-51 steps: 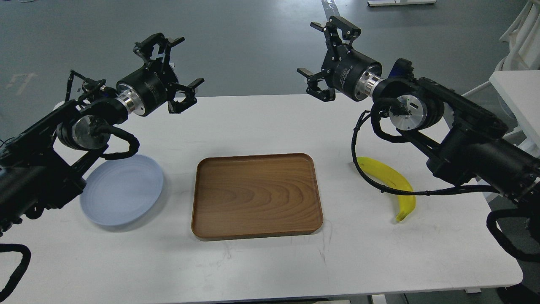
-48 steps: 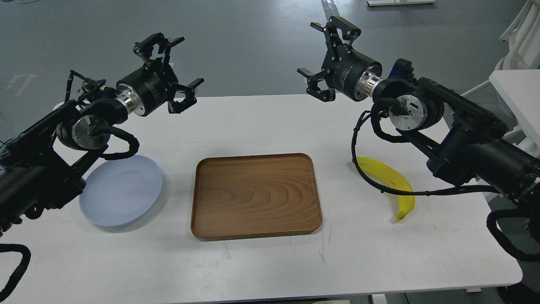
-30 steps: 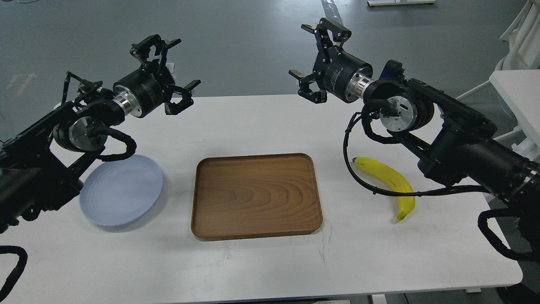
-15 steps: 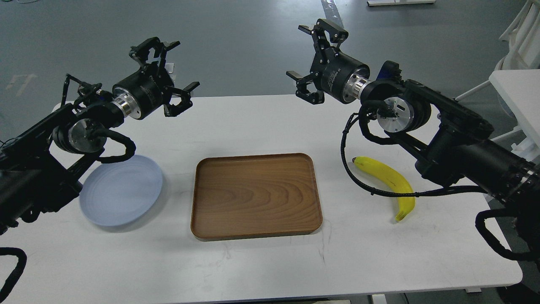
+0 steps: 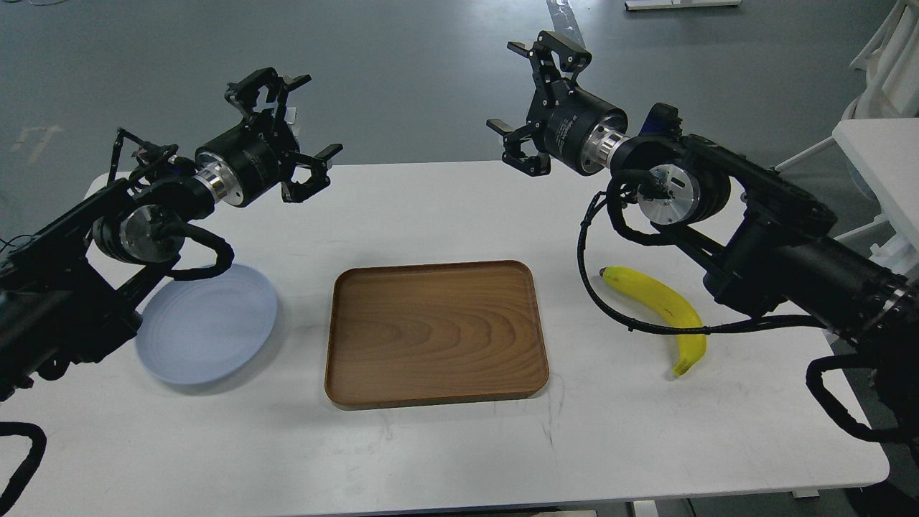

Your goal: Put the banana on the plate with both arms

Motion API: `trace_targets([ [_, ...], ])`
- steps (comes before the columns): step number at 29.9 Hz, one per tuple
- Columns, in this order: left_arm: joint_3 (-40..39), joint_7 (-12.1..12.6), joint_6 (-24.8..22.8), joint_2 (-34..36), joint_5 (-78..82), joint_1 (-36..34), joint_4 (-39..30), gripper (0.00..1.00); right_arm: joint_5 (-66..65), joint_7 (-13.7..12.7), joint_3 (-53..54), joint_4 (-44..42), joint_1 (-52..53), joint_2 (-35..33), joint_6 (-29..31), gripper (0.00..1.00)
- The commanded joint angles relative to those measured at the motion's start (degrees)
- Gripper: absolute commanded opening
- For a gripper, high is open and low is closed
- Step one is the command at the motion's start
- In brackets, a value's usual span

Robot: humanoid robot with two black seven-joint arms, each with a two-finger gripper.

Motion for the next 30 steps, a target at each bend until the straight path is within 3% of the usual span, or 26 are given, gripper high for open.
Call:
trace_targets([
  [1,0.06,0.08,-0.72,0.06,0.11,-0.09,-0.03,0.98,0.00,-0.07,-0.02,-0.05,0.14,-0.07,0.00,1.00],
  [14,0.32,0.08,-0.98,-0.11,0.54,-0.17,-0.12,0.98,0.00,-0.15,-0.02,-0.05,0.31,-0.07,0.08,1.00],
  [18,2.17,-1.67,0.42,0.06,16.58,-0.61,-1.61,0.98,0.00,-0.15,-0.11,-0.14,0.84,-0.42,0.17,1.00],
  [21,2.43,-6.49,7.51,2.25,38.61,-0.88,-5.82,0.98,0.00,-0.15,-0.11,-0.14,0.93,-0.51,0.17,1.00],
  [22,2.95,-7.03,10.24,3.39,45.39,-0.79,-7.92,0.98,0.00,-0.15,-0.02,-0.14,1.01,-0.51,0.17,1.00],
  [27,3.48,-7.47,13.07,8.75,60.36,0.18,-13.39,0.98,0.00,-0.24,-0.02,-0.14,2.16,-0.69,0.26,1.00],
  [30,7.60,-7.39,20.43,12.61,72.57,0.53,-17.15,0.98,0.00,-0.24,-0.02,-0.05,3.65,-1.47,0.61,1.00],
])
